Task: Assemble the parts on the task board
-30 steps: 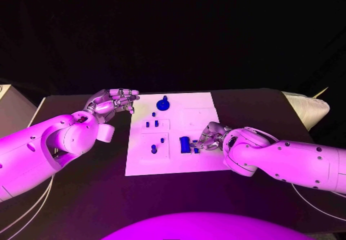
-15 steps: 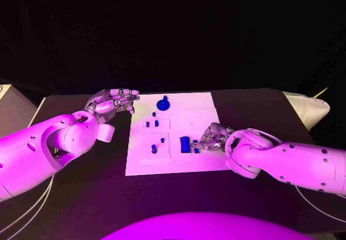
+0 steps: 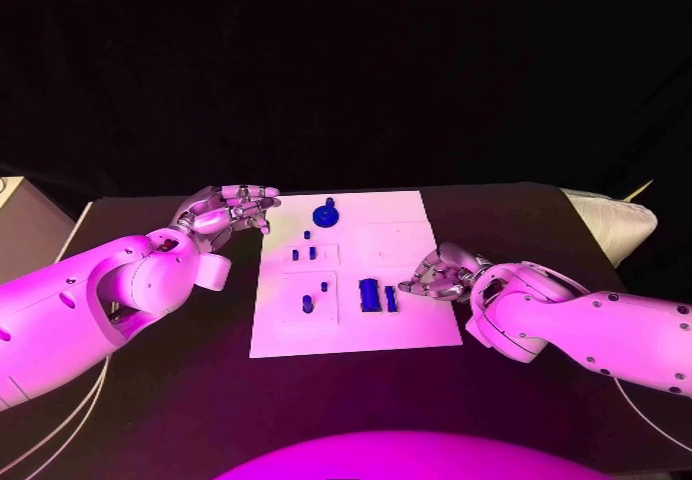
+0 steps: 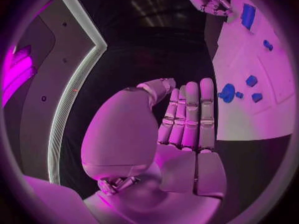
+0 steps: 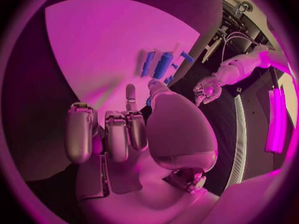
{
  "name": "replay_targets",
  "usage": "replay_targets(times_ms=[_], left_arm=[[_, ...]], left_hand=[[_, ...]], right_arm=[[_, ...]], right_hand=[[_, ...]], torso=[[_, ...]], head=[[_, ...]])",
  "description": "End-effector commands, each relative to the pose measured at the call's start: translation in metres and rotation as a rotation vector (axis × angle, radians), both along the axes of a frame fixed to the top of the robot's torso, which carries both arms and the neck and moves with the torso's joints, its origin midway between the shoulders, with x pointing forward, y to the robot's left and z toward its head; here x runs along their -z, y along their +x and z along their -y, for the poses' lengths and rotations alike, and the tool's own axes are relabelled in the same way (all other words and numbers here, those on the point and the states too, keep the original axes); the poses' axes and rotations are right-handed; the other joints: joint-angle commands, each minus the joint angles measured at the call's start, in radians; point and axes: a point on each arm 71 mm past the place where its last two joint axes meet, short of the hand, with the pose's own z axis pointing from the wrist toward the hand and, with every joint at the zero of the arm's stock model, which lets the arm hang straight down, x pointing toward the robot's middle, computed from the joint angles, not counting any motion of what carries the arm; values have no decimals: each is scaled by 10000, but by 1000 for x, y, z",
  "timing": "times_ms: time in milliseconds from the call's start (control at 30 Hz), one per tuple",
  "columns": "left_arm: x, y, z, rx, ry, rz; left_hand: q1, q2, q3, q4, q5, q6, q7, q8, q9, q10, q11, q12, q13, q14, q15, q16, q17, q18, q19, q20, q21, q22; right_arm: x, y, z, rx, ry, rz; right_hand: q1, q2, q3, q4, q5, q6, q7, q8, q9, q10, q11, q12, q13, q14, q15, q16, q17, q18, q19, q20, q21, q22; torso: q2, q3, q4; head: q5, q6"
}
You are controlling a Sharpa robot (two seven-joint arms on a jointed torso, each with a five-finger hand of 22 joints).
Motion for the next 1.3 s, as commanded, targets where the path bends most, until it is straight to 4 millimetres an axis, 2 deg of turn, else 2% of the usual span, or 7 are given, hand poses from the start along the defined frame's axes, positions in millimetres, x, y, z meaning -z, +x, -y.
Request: replay_targets(times_ms=[33,800,833,900,1133,1167,1300], left_arm=[[2,5,-1,-297,-182,267],[36,40,-11,-3132,-278,813],[38,39,-9,-2645,-162,518],[38,39,-8,-2652,-154,527],[31,33,8,-2797,17,694],[30,31,12,-2832,62,730],[23,21,30,-3003,309,887]], left_hand=[[-158,9,-39,123,48,-60,10,54,-21,-43,-17,74,-8,-73,30,-52,-24,70,48,37,-106,-43],[613,46,-1957,1736,-191,-689,-262,-128,-781,37,458,-3604,-868,-1784,1207,-8307,-2403,-106,-1369,1365,-8133,-5402],[-3891,2122,-5849,-597,-2595,-9151,-1944,-1976,-3343,-9241,-1376,-4559,-1499,-9165,-629,-11171,-4220,-1777,-8720,-1538,-9606,-7048],[-4178,2122,-5849,-597,-2595,-9151,-1944,-1976,-3343,-9241,-1376,-4559,-1499,-9165,-629,-11171,-4220,-1777,-8720,-1538,-9606,-7048],[-6698,2122,-5849,-597,-2595,-9151,-1944,-1976,-3343,-9241,-1376,-4559,-1499,-9165,-629,-11171,-4220,-1777,-8720,-1538,-9606,-7048],[-6976,2122,-5849,-597,-2595,-9151,-1944,-1976,-3343,-9241,-1376,-4559,-1499,-9165,-629,-11171,-4220,-1777,-8720,-1538,-9606,-7048],[-14222,2122,-5849,-597,-2595,-9151,-1944,-1976,-3343,-9241,-1376,-4559,-1499,-9165,-629,-11171,-4220,-1777,-8720,-1538,-9606,-7048]], right_arm=[[-13,12,1,42,2539,1149],[-12,106,40,1680,7368,1958],[-10,105,44,2129,6344,1974],[-10,105,43,2138,6383,1984],[-15,93,28,2344,7186,2163],[-17,90,24,2398,7369,2200],[-24,74,8,2693,8212,2347]], right_hand=[[464,3,176,7,100,-198,93,-114,-40,152,122,-791,1842,837,104,-366,1944,350,333,143,-1374,1530],[1420,-948,3497,-612,-1331,-1225,1109,-1283,-862,-4504,1426,-13396,-10429,-4450,1696,-12945,-8106,1473,-4448,1816,-12228,-8713],[-2695,1187,-941,-2837,-2936,-9847,-906,-3620,-4334,-7571,-76,-14727,-13075,-7542,626,-15660,-13073,-377,-7505,-326,-12841,-13080],[-3100,1187,-941,-2837,-2936,-9847,-906,-3620,-4334,-14666,-76,-14727,-13075,-14681,626,-15660,-13073,-377,-14661,-326,-12841,-13080],[-5479,1187,-941,-2837,-2936,-9847,-906,-3620,-4334,-14666,-76,-14727,-13075,-14681,626,-15660,-13073,-377,-14661,-326,-12841,-13080],[-12506,1187,-941,-2837,-2936,-9847,-906,-3620,-4334,-14666,-76,-14727,-13075,-14681,626,-15660,-13073,-377,-14661,-326,-12841,-13080],[-12506,1187,-941,-2837,-2936,-9847,-906,-3620,-4334,-14666,-76,-14727,-13075,-14681,626,-15660,-13073,-377,-14661,-326,-12841,-13080]], torso=[[-184,-26,-36],[-976,41,-112],[-901,-12,-105],[-903,-10,-104],[-943,28,-81],[-952,38,-76],[-993,76,-53]], head=[[7,78],[251,928],[237,859],[237,879],[251,1303],[255,1405],[269,1833]])
